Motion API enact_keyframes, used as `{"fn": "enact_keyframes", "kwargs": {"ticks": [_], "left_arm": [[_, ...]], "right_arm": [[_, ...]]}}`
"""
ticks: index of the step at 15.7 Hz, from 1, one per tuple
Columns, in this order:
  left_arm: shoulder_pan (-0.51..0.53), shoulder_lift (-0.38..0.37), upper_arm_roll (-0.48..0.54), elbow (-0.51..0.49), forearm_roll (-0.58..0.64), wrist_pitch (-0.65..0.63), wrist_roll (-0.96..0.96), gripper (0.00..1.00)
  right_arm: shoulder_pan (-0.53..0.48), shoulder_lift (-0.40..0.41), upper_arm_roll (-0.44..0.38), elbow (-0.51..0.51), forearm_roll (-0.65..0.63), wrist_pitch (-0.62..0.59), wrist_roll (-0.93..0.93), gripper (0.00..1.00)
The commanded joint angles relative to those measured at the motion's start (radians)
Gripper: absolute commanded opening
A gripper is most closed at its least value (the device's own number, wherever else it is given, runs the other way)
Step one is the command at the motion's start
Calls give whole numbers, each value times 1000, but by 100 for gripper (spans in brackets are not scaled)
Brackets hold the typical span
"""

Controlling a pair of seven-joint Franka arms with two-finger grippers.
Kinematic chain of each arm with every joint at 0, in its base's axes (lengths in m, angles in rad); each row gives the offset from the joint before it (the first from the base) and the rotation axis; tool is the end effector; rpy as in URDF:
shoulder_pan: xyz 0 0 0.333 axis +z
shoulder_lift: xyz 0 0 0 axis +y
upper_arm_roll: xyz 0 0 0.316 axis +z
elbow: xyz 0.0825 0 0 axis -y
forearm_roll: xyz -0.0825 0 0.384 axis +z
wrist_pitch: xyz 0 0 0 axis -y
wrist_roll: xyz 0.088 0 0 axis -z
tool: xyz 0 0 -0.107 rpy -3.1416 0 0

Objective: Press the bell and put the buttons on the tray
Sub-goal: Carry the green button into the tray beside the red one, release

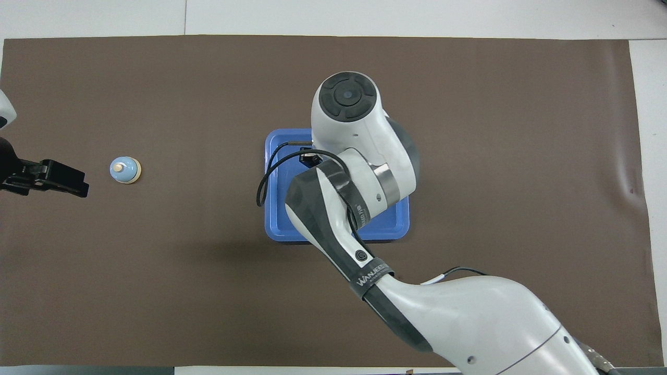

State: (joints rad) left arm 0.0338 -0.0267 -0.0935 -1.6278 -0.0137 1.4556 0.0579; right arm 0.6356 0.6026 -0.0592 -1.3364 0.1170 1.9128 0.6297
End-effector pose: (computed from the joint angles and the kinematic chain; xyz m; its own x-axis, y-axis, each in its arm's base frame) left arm 0.5309 -0.0340 0.6032 0.9825 -0.1179 -0.1442 -0.1163 -0.9930 0.0196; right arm 0.5944 0.4070 0.3768 0.9945 -0.0822 -0.0657 -0.0853 -0.9953 -0.0457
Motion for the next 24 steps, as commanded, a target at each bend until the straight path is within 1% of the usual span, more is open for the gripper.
{"fn": "enact_keyframes", "kwargs": {"ticks": [1,6,9,10,11,12,15,18,19,21,22,24], "left_arm": [[3,-22,0,-23,-2,0,-7,100],[3,-22,1,-23,-2,0,-7,100],[3,-22,1,-23,-2,0,-7,100],[3,-22,1,-23,-2,0,-7,100],[3,-22,1,-23,-2,0,-7,100],[3,-22,1,-23,-2,0,-7,100],[3,-22,1,-23,-2,0,-7,100],[3,-22,0,-23,-2,0,-7,100],[3,-22,1,-23,-2,0,-7,100],[3,-22,1,-23,-2,0,-7,100],[3,-22,0,-23,-2,0,-7,100],[3,-22,0,-23,-2,0,-7,100]], "right_arm": [[24,48,-2,39,30,18,39,0],[50,89,-1,14,30,78,65,0],[46,92,-2,-6,27,100,65,0],[44,92,-2,-6,24,100,64,4],[44,91,-2,-10,20,100,59,43],[45,91,-2,-15,12,106,55,99],[41,79,-7,-9,-14,88,51,100],[20,22,-24,-9,-17,23,50,100],[9,-9,-36,-9,-34,-6,38,100],[-22,-87,-44,-33,-52,-69,-48,100],[-40,-128,-44,-67,-53,-95,-92,100],[-103,-240,-44,-168,-54,-107,-210,100]]}}
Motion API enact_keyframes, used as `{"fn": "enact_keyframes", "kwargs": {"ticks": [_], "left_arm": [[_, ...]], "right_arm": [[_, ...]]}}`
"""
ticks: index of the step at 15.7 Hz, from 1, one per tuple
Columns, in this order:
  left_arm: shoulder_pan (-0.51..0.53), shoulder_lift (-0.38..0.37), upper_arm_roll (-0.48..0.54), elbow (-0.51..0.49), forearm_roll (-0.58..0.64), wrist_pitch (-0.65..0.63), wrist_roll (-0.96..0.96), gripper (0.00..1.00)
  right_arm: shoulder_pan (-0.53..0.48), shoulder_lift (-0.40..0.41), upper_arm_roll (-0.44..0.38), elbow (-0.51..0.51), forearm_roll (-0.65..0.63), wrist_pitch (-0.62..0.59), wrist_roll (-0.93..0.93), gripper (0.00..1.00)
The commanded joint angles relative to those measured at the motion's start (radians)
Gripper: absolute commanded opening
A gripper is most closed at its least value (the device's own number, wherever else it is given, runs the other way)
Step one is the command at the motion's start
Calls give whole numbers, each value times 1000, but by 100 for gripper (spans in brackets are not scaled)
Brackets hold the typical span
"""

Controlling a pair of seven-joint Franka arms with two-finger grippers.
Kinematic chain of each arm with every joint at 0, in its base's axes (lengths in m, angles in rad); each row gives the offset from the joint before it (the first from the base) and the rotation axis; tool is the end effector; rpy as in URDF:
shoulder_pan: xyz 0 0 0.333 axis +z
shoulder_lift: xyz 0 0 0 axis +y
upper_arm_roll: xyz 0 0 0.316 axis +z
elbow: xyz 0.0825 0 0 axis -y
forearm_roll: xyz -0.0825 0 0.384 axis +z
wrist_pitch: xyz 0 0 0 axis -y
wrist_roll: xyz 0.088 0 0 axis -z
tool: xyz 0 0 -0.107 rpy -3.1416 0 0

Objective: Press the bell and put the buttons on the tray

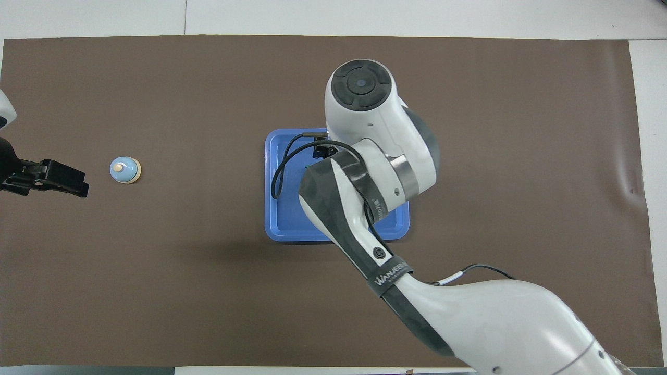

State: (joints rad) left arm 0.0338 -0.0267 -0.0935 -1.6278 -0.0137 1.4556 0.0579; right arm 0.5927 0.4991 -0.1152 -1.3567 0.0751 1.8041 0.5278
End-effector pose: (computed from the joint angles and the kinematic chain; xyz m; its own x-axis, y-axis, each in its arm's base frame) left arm 0.5309 -0.0340 0.6032 0.9825 -0.1179 -0.1442 -0.1163 -0.9930 0.0196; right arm 0.6094 0.3395 0.4324 0.9971 -0.0570 -0.0505 -0.0566 -0.9984 0.0097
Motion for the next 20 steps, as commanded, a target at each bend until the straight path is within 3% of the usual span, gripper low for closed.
{"fn": "enact_keyframes", "kwargs": {"ticks": [1,5,9,12,20], "left_arm": [[3,-22,1,-23,-2,0,-6,100],[3,-22,1,-23,-2,0,-7,100],[3,-22,0,-23,-2,0,-7,100],[3,-22,1,-23,-2,0,-7,100],[3,-22,0,-23,-2,0,-6,100]], "right_arm": [[-103,-193,12,-194,-12,-3,-179,100],[-261,-408,12,-340,-15,-84,-385,100],[-390,-540,12,-351,-44,-213,-475,100],[-450,-579,12,-352,-78,-256,-531,100],[-516,-577,12,-363,-78,-247,-575,100]]}}
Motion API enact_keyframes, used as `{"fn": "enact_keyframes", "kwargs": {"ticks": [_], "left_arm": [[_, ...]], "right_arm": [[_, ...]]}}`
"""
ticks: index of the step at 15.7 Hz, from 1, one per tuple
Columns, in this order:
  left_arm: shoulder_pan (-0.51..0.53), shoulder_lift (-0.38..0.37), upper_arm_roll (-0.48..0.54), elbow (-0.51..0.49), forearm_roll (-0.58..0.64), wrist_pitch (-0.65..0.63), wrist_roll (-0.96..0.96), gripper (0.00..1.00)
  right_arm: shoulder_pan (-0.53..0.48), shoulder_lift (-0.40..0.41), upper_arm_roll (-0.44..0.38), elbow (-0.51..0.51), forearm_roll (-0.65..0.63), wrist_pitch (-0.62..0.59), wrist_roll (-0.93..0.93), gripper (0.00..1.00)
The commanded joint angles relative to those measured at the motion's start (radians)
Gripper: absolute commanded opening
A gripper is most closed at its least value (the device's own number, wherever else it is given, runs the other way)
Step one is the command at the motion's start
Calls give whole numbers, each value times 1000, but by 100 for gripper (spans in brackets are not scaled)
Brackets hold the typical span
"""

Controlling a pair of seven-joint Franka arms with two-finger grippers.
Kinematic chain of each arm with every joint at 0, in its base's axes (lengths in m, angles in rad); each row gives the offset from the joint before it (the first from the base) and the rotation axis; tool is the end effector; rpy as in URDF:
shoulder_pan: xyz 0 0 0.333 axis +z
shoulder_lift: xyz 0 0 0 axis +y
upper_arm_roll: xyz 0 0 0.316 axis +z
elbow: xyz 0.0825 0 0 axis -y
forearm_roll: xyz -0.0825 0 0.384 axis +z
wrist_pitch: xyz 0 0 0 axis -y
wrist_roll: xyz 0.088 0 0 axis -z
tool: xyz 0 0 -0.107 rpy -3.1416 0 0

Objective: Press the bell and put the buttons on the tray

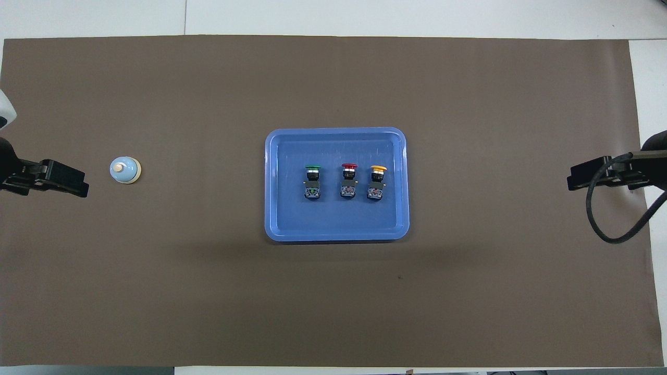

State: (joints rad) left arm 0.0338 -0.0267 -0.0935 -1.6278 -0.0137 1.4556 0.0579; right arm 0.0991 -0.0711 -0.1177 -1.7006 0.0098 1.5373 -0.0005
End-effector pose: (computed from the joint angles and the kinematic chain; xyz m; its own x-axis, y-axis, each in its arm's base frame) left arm 0.5309 -0.0340 0.6032 0.9825 -0.1179 -0.1442 -0.1163 -0.9930 0.0196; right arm 0.5258 -0.0108 0.5990 0.9956 -0.0166 -0.0925 -0.0184 -0.9997 -0.0182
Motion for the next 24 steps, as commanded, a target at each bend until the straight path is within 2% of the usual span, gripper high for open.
{"fn": "enact_keyframes", "kwargs": {"ticks": [1,10,13,19,20,21,22,24], "left_arm": [[3,-22,1,-23,-2,0,-7,100],[3,-22,0,-23,-2,0,-7,100],[3,-22,0,-23,-2,0,-7,100],[12,-32,5,-32,0,-35,-29,100],[12,-32,5,-34,0,-28,-56,82],[14,-32,3,-34,0,-17,-76,38],[20,-35,4,-50,0,9,-87,3],[72,-74,3,-147,0,113,-84,0]], "right_arm": [[-24,-3,15,-16,-14,14,-53,100],[-53,7,15,-10,-14,17,-47,100],[-45,7,16,-8,-74,23,-52,100],[-49,4,18,-14,-77,23,-53,100],[-49,5,18,-13,-74,23,-55,100],[-49,7,19,-10,-68,23,-56,100],[-50,8,20,-7,-64,23,-65,100],[-50,10,20,-5,-59,24,-76,100]]}}
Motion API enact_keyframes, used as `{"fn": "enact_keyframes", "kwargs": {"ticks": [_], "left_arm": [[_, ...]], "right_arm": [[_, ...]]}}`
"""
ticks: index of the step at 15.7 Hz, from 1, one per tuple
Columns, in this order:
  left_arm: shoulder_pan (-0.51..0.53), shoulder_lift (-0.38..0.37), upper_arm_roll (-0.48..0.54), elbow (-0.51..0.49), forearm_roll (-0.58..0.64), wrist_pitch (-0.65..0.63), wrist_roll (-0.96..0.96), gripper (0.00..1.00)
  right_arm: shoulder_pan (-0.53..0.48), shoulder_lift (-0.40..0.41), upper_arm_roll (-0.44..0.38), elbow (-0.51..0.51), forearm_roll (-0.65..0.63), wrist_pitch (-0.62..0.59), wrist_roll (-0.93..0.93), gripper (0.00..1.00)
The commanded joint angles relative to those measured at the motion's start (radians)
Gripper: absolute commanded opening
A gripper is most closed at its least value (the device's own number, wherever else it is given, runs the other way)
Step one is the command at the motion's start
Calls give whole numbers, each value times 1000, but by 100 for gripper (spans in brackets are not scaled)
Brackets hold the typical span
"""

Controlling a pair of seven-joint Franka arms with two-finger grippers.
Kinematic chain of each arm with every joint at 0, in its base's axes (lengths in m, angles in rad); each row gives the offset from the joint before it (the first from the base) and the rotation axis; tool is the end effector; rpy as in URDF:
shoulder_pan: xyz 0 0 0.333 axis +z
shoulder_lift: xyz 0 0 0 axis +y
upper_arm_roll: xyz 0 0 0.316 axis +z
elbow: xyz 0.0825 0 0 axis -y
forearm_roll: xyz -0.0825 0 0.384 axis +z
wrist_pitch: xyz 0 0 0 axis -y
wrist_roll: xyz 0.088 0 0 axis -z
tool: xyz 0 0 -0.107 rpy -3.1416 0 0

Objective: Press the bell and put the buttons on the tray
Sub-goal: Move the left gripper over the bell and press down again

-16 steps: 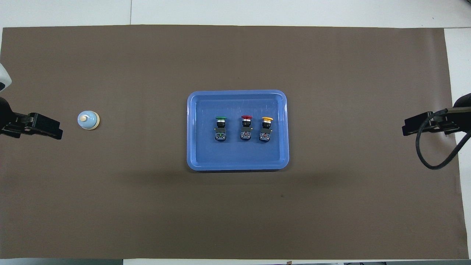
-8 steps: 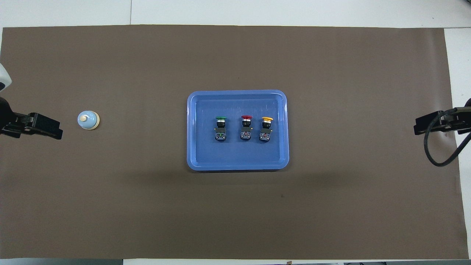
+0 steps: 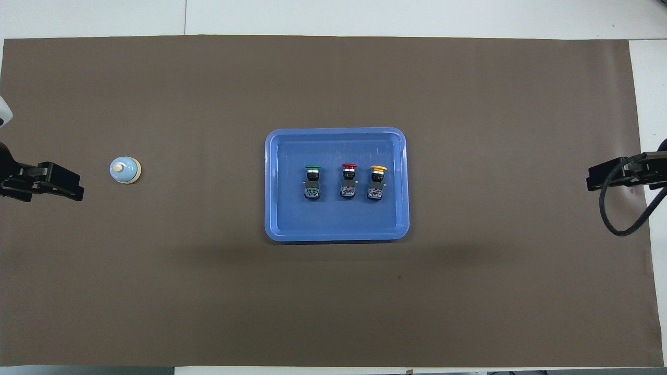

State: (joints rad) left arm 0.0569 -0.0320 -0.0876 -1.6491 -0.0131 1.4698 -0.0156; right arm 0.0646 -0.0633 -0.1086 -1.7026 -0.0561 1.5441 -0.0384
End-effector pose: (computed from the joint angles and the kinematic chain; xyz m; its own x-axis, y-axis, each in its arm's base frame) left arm 0.5308 -0.0185 0.5973 0.9890 -0.0156 -0.1470 -0.0146 -0.9999 0.0080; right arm 0.5278 -0.0311 0.5947 0.9952 -0.0061 -0.0972 -0.0017 -0.9990 0.0454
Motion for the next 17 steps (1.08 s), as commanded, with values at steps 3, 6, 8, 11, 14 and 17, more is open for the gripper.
{"fn": "enact_keyframes", "kwargs": {"ticks": [3,6,8,11,14,17], "left_arm": [[54,-86,-3,-202,-1,217,-13,0],[66,-81,-1,-299,-1,370,-10,0],[89,-53,-3,-359,-1,490,-10,0],[110,67,-3,-395,-1,628,-4,0],[121,119,-3,-431,-1,743,-3,0],[121,155,-3,-428,-1,796,0,0]], "right_arm": [[-15,16,10,18,19,10,-38,100],[-12,28,10,40,21,1,-38,100],[-12,26,10,34,21,1,-38,100],[-22,43,10,66,39,-24,-38,100],[-20,66,9,84,44,-39,-37,100],[-19,63,9,77,41,-39,-32,100]]}}
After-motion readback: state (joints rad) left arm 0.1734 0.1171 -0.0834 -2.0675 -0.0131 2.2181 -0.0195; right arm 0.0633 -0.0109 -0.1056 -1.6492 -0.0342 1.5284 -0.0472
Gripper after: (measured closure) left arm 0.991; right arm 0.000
